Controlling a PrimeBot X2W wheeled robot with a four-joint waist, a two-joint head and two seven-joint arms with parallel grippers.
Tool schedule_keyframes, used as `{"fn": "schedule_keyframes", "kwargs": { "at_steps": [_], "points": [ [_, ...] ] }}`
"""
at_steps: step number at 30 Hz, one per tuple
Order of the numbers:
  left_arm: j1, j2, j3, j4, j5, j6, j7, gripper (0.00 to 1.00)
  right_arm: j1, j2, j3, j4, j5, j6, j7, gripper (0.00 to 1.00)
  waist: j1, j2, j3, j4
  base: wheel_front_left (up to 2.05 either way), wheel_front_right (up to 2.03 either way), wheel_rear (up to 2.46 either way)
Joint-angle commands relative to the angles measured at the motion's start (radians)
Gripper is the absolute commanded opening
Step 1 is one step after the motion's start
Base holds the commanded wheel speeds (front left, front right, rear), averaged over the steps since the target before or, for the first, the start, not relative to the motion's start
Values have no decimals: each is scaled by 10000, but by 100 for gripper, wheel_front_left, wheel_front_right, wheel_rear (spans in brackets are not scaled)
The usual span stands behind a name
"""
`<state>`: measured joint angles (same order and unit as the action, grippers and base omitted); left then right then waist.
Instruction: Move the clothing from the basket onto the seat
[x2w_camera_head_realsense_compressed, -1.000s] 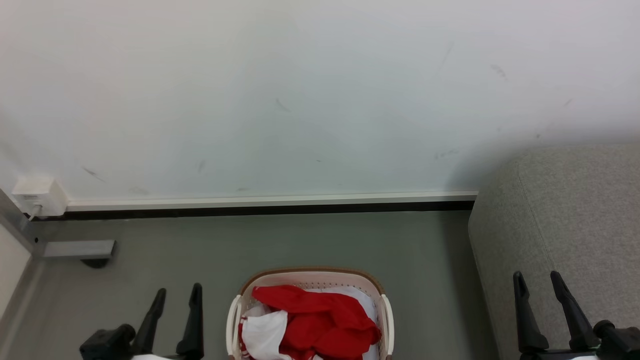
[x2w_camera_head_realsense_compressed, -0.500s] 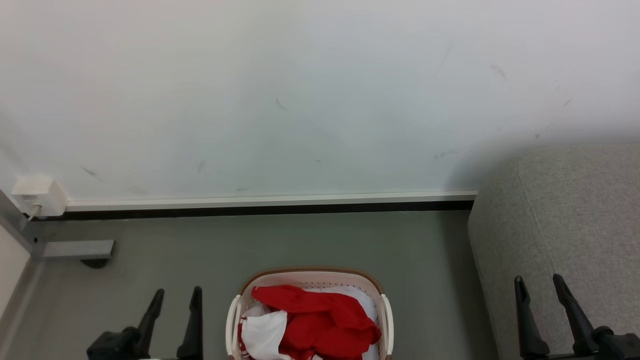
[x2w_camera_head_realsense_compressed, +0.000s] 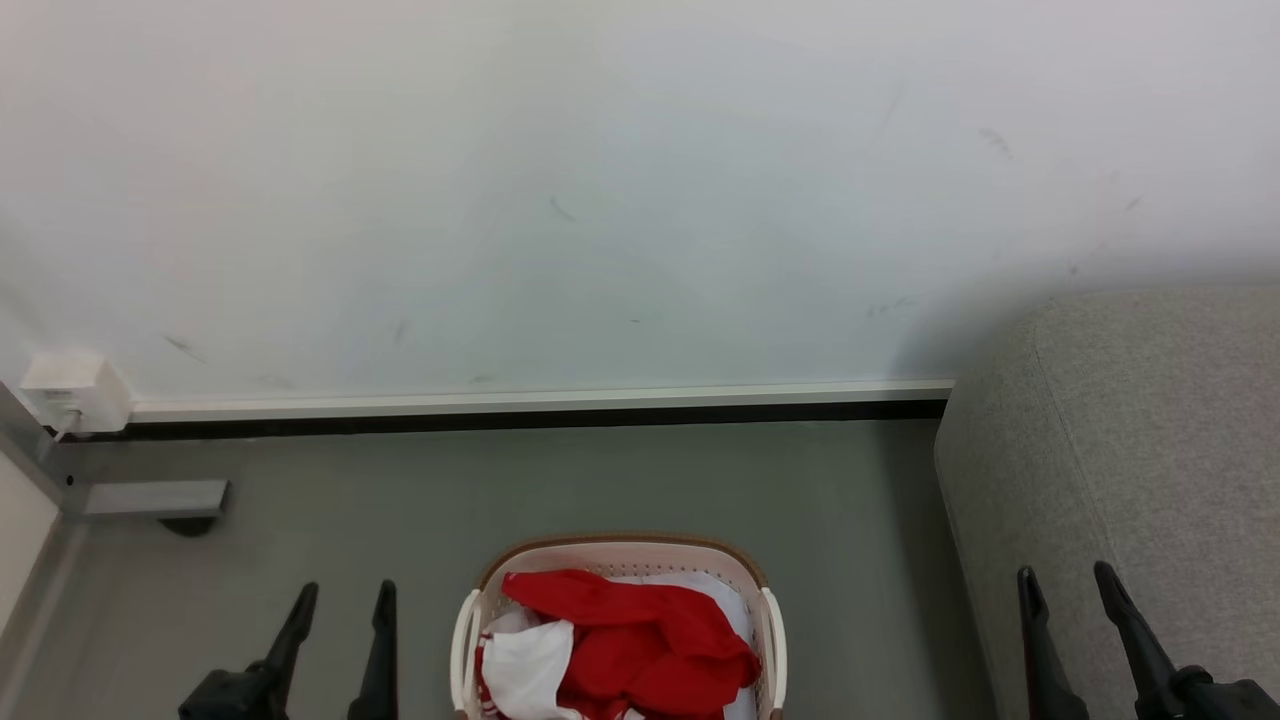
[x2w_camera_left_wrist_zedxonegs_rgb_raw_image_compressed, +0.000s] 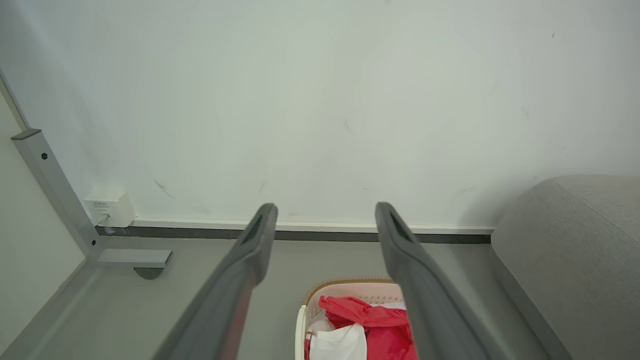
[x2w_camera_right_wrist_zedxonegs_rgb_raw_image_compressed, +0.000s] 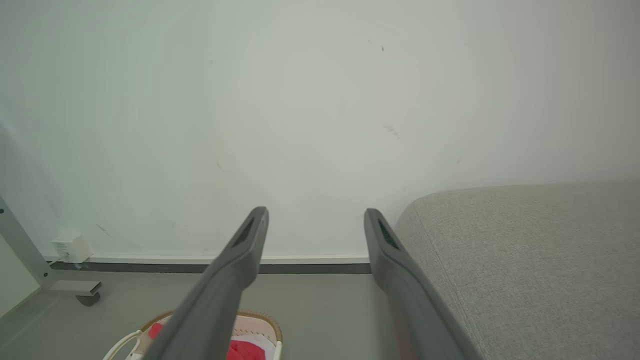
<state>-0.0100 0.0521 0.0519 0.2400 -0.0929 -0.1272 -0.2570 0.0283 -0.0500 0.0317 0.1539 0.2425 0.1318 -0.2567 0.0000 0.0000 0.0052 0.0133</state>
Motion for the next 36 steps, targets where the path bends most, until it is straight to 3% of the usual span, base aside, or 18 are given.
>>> {"fn": "schedule_keyframes", "kwargs": {
  "at_steps": [1, 15, 21, 27, 36],
  "points": [
    [104, 37, 18, -4, 201, -21, -66, 100, 140, -9, 26, 7, -134, -20, -73, 100, 0, 0, 0, 6, 0, 0, 0],
    [110, 12, 171, 50, 238, -31, -78, 100, -70, -11, 189, 52, -162, -21, -95, 100, 0, 0, 187, -221, 0, 0, 0],
    [-474, 63, 26, 52, 178, -40, -78, 100, -506, -8, 221, -167, -127, -21, -95, 100, 0, 0, 1125, -537, 0, 0, 0],
    [-1520, 572, -836, 648, 56, -28, -76, 100, -1360, -10, 474, -425, -214, -21, -95, 100, 0, 0, 2628, -997, 0, 0, 0],
    [-3771, 1591, -2618, 3098, -27, -27, 20, 100, -2709, -8, 950, -909, 97, -21, -94, 100, 0, 0, 4604, -1875, 0, 0, 0]
  ]
}}
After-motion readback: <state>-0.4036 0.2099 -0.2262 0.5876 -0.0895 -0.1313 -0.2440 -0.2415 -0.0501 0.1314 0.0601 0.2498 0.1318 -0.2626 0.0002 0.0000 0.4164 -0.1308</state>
